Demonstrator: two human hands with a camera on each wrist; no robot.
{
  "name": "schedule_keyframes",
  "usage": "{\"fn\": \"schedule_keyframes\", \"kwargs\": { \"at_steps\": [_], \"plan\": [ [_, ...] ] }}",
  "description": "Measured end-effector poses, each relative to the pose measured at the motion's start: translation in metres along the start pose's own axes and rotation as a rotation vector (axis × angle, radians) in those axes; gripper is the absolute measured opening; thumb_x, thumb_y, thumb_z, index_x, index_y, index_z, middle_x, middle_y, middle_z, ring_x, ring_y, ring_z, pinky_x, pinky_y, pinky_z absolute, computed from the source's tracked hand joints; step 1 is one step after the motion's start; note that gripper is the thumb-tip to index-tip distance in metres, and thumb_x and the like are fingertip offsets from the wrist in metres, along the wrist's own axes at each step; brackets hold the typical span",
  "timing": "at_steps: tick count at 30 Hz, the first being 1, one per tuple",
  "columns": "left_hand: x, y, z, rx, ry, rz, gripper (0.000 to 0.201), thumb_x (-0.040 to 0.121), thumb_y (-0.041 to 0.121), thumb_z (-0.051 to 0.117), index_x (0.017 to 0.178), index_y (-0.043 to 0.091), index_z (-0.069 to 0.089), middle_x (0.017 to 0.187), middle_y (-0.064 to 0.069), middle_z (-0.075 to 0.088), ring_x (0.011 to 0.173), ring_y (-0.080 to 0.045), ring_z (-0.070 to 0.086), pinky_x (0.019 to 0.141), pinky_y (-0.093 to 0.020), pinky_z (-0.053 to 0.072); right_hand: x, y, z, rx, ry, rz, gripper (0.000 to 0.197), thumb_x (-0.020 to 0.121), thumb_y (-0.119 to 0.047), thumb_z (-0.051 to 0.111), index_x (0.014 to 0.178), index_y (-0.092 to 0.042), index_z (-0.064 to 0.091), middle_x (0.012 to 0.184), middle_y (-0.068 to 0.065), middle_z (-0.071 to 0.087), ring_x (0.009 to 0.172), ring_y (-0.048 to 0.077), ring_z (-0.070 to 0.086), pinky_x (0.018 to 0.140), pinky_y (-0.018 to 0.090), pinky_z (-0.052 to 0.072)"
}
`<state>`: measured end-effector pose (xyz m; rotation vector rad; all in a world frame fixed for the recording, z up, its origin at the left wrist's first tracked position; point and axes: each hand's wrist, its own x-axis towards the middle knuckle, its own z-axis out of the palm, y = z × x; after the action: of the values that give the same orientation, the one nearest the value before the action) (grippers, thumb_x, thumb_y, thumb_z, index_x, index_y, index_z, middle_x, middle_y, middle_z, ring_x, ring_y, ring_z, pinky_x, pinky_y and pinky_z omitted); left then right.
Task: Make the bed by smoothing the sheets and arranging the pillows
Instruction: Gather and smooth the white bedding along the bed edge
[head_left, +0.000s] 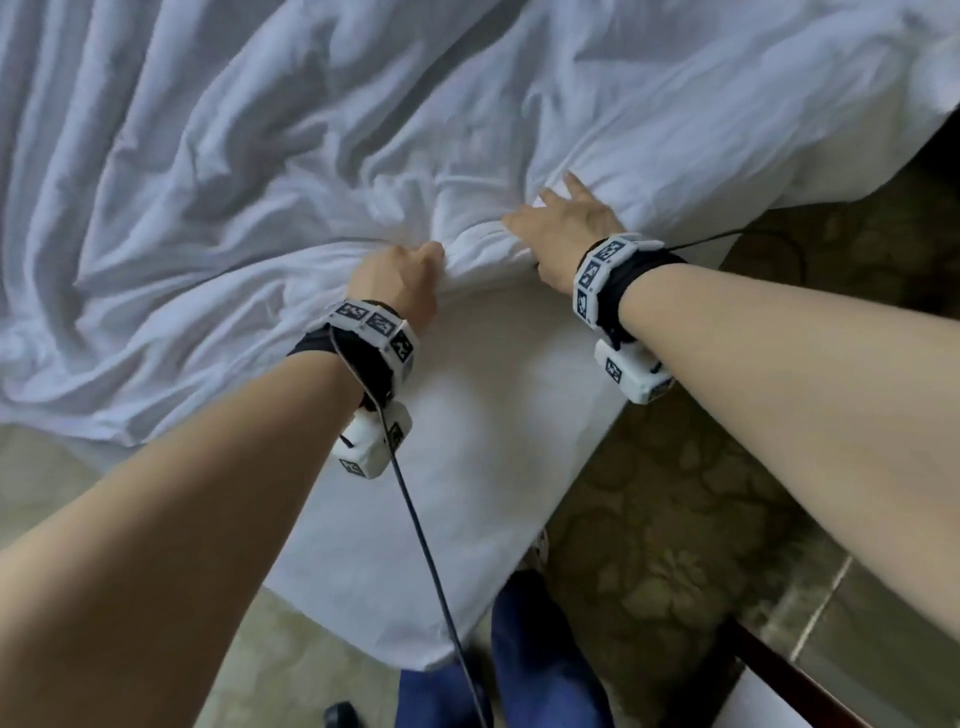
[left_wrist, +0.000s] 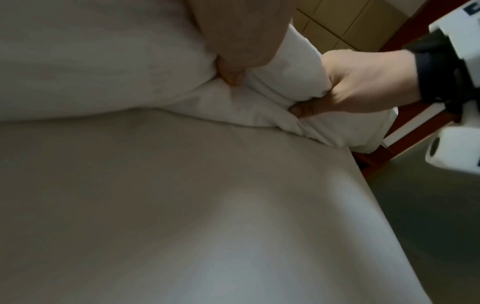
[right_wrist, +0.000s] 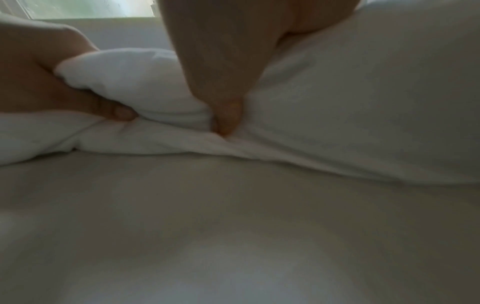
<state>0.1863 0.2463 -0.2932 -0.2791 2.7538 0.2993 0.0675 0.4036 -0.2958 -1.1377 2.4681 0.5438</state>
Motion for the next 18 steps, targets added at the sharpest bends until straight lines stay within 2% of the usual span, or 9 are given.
{"fn": "schedule_keyframes", "kwargs": {
  "at_steps": [1,3,4,6,10,13,16,18],
  "plan": [
    [-0.005,-0.001,-0.001,-0.014,0.011,0.021,0.026,0.084,-0.001,0.046,0.107,0.007,0.054,0.092,-0.025,0.063,0.086,-0.043,0.062,0.067,-0.04,0.047,-0.006,-0.002,0.002,0.033,0.011,0.029,0.052,0.089,-0.012,0.052,0.139,-0.025,0.042,0.138,0.012,0.051,0.137,0.031,0.038,0.117,0.044,0.025],
    [-0.02,-0.001,-0.003,-0.003,0.014,0.068,0.026,0.083,-0.001,0.047,0.106,0.008,0.054,0.091,-0.025,0.065,0.084,-0.044,0.062,0.067,-0.042,0.047,-0.024,-0.01,0.001,0.087,0.037,0.056,0.047,0.087,-0.005,0.047,0.131,-0.022,0.049,0.118,0.014,0.06,0.116,0.034,0.055,0.096,0.043,0.048],
    [-0.031,-0.001,-0.002,0.01,0.002,0.083,0.027,0.083,-0.001,0.048,0.107,0.008,0.054,0.091,-0.024,0.065,0.084,-0.044,0.062,0.065,-0.041,0.044,-0.036,-0.016,0.0,0.102,0.038,0.051,0.046,0.086,-0.005,0.047,0.128,-0.021,0.05,0.112,0.013,0.061,0.106,0.034,0.059,0.084,0.041,0.052],
    [-0.056,-0.005,0.001,0.022,-0.02,0.135,0.028,0.081,-0.001,0.048,0.106,0.008,0.055,0.092,-0.021,0.066,0.083,-0.043,0.063,0.063,-0.038,0.038,-0.061,-0.034,-0.002,0.119,-0.012,0.031,0.043,0.086,-0.006,0.049,0.127,-0.019,0.05,0.111,0.013,0.061,0.096,0.035,0.062,0.073,0.036,0.048],
    [-0.12,-0.024,0.018,0.04,-0.09,0.245,0.027,0.079,-0.004,0.047,0.101,0.009,0.057,0.085,-0.014,0.068,0.073,-0.034,0.063,0.059,-0.034,0.037,-0.124,-0.09,0.004,0.18,-0.133,0.009,0.045,0.09,-0.009,0.047,0.132,-0.022,0.047,0.109,0.01,0.061,0.091,0.032,0.063,0.072,0.036,0.049],
    [-0.166,-0.053,0.024,0.059,-0.157,0.296,0.03,0.081,-0.001,0.049,0.108,0.01,0.06,0.088,-0.012,0.069,0.073,-0.033,0.065,0.061,-0.036,0.046,-0.164,-0.149,0.009,0.316,-0.15,0.06,0.037,0.09,-0.009,0.049,0.126,-0.017,0.049,0.111,0.01,0.06,0.093,0.032,0.063,0.075,0.037,0.05],
    [-0.194,-0.094,0.022,0.052,-0.173,0.31,0.039,0.083,0.0,0.05,0.119,0.013,0.059,0.1,-0.011,0.071,0.079,-0.034,0.068,0.069,-0.041,0.055,-0.186,-0.21,0.005,0.394,-0.12,0.066,0.041,0.09,-0.007,0.044,0.13,-0.016,0.047,0.115,0.009,0.058,0.102,0.03,0.06,0.081,0.039,0.051],
    [-0.2,-0.117,0.022,0.074,-0.175,0.333,0.052,0.082,-0.004,0.05,0.129,0.017,0.056,0.123,-0.008,0.066,0.094,-0.034,0.069,0.079,-0.045,0.057,-0.187,-0.24,0.002,0.36,-0.119,0.058,0.038,0.093,-0.008,0.042,0.13,-0.013,0.05,0.123,0.009,0.056,0.116,0.027,0.053,0.091,0.038,0.045]
  ]
}}
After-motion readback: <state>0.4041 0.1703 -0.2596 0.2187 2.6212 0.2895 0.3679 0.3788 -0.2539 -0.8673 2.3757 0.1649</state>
